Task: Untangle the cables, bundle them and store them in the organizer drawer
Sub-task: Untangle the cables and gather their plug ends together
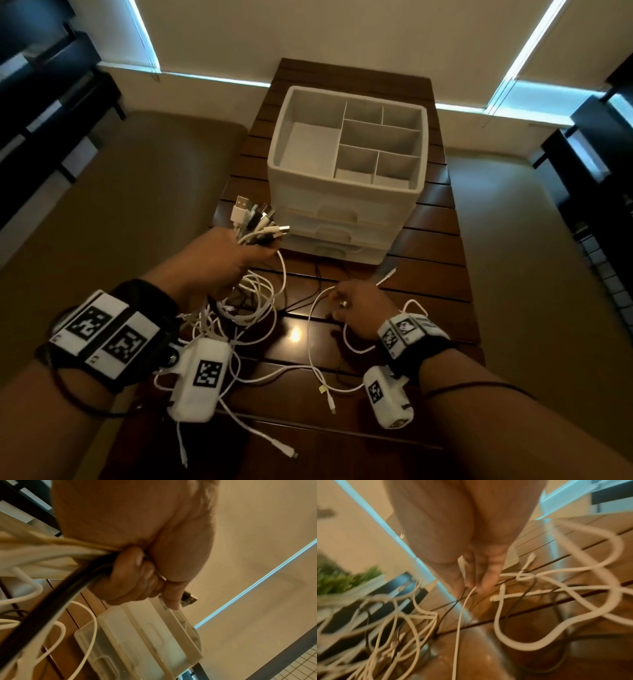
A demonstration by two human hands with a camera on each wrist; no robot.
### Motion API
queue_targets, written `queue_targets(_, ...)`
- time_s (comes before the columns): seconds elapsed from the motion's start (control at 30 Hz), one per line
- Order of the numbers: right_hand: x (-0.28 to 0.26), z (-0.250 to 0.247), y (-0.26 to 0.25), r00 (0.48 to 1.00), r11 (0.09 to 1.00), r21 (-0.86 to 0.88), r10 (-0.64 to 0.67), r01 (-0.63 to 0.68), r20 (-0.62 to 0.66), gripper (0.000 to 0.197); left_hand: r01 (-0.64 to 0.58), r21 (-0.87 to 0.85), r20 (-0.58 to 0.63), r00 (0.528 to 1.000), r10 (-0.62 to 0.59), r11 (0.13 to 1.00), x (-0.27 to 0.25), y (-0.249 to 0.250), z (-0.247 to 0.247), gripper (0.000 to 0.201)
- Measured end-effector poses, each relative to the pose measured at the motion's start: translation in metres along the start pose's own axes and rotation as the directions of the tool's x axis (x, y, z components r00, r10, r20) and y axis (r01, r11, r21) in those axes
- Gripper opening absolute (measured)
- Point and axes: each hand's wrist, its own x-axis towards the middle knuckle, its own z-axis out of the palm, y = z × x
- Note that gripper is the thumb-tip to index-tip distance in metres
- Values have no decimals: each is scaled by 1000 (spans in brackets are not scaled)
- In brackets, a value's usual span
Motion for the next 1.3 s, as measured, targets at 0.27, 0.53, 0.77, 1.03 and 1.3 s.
queue_targets(0.27,39,40,-26,994,900,-423,-106,108,27,32,18,-10,-86,996,-18,1000,-17,-1,-27,29)
queue_targets(0.53,43,14,-27,983,860,-482,-180,168,21,24,-35,-187,-170,985,3,982,-17,-5,-29,36)
queue_targets(0.77,-6,-22,-49,929,914,-164,-363,370,71,40,-95,-112,-125,989,81,989,-2,0,5,39)
queue_targets(1.03,-66,-95,80,944,957,30,289,-288,-159,7,-77,-124,-112,992,63,989,-2,-10,5,33)
queue_targets(1.3,-95,-29,93,879,929,25,358,-369,-315,18,-71,-48,-23,997,70,996,-1,-14,58,41)
